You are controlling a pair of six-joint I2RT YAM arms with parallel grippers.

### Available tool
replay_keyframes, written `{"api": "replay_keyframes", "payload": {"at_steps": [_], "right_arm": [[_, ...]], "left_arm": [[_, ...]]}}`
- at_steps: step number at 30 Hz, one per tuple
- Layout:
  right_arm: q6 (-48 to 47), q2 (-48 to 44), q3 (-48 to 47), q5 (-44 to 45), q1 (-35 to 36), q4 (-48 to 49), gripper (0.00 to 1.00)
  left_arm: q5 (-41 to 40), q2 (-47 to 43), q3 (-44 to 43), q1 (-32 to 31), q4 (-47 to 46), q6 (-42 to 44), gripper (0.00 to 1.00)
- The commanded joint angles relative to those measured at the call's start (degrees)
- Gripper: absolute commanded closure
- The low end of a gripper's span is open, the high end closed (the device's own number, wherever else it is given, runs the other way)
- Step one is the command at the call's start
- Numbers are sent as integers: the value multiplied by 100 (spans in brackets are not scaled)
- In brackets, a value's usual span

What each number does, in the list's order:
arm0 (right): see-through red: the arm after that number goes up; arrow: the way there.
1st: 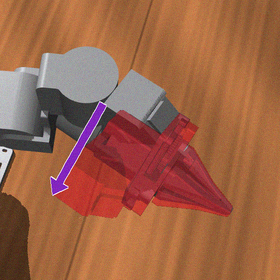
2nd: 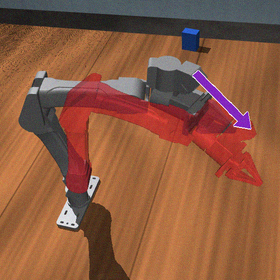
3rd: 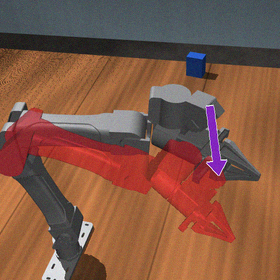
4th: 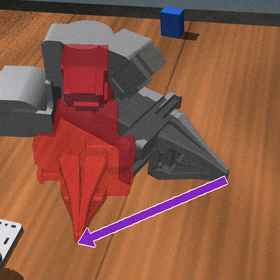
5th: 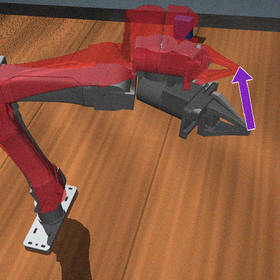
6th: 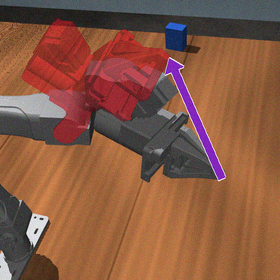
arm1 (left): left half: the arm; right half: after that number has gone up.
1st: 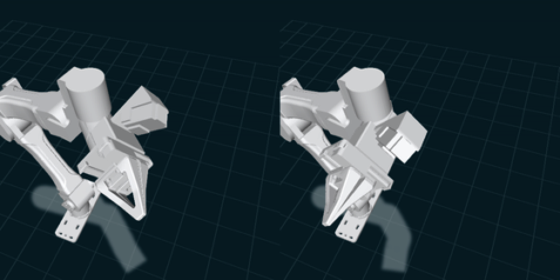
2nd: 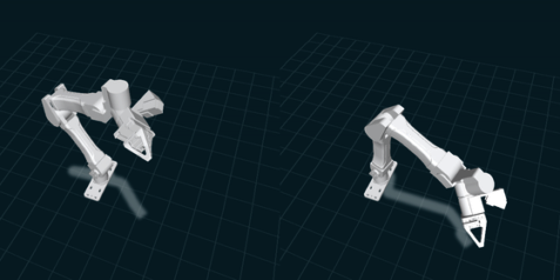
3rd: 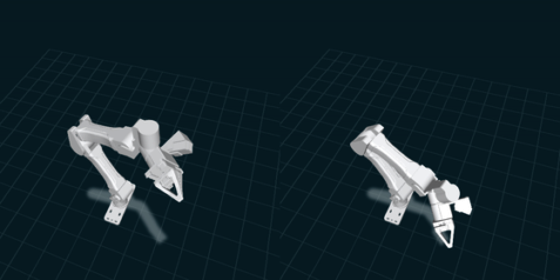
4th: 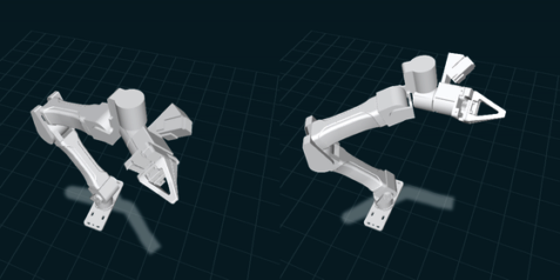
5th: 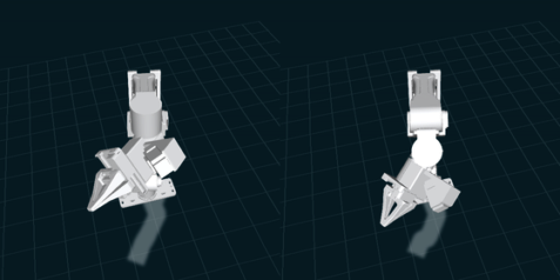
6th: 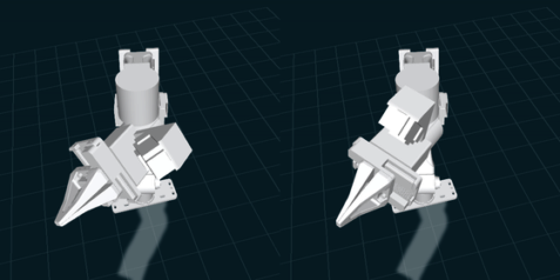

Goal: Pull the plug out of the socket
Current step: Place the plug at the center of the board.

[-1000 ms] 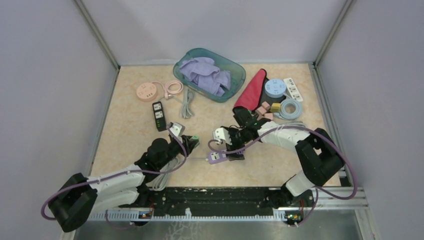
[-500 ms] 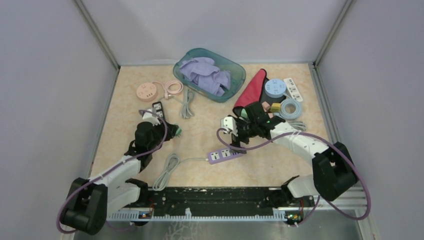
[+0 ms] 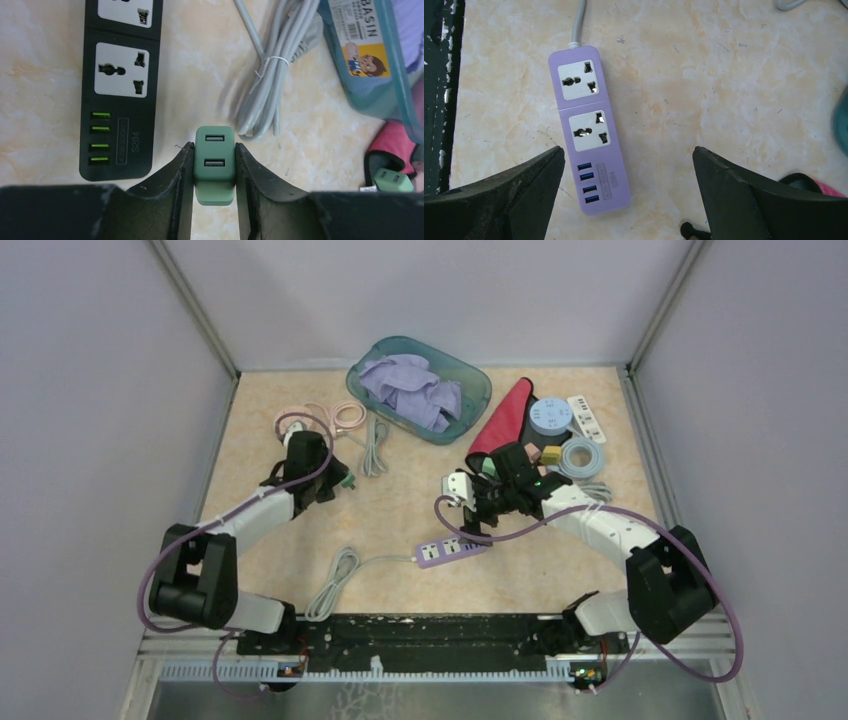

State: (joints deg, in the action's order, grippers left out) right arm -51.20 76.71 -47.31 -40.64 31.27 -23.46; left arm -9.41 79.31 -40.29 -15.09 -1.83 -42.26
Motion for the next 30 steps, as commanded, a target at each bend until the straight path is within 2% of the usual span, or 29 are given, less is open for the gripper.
{"api": "replay_keyframes", "payload": {"at_steps": [1,5,8,15,21,30], "right_arm": [[-39,-182,-24,-181,-42,139,1],[-48,-185,-15,-156,-45,132,1],[-47,-188,-15,-154,-50,135,1],[-48,-207,-23,-172,-50,135,1],[-23,-273,-24,-230,-108,129,1],[11,-420,-41,-384,-266,114,1]], "left_arm": [[-170,418,-477,113,592,-120,63],[-164,675,-696,193,688,-133,53],[-224,770,-832,251,859,-202,40],[-95,674,-1118,279,1379,-238,33],[195,-33,-833,279,1346,-256,29],[846,-1656,-97,282,884,-224,20]]}}
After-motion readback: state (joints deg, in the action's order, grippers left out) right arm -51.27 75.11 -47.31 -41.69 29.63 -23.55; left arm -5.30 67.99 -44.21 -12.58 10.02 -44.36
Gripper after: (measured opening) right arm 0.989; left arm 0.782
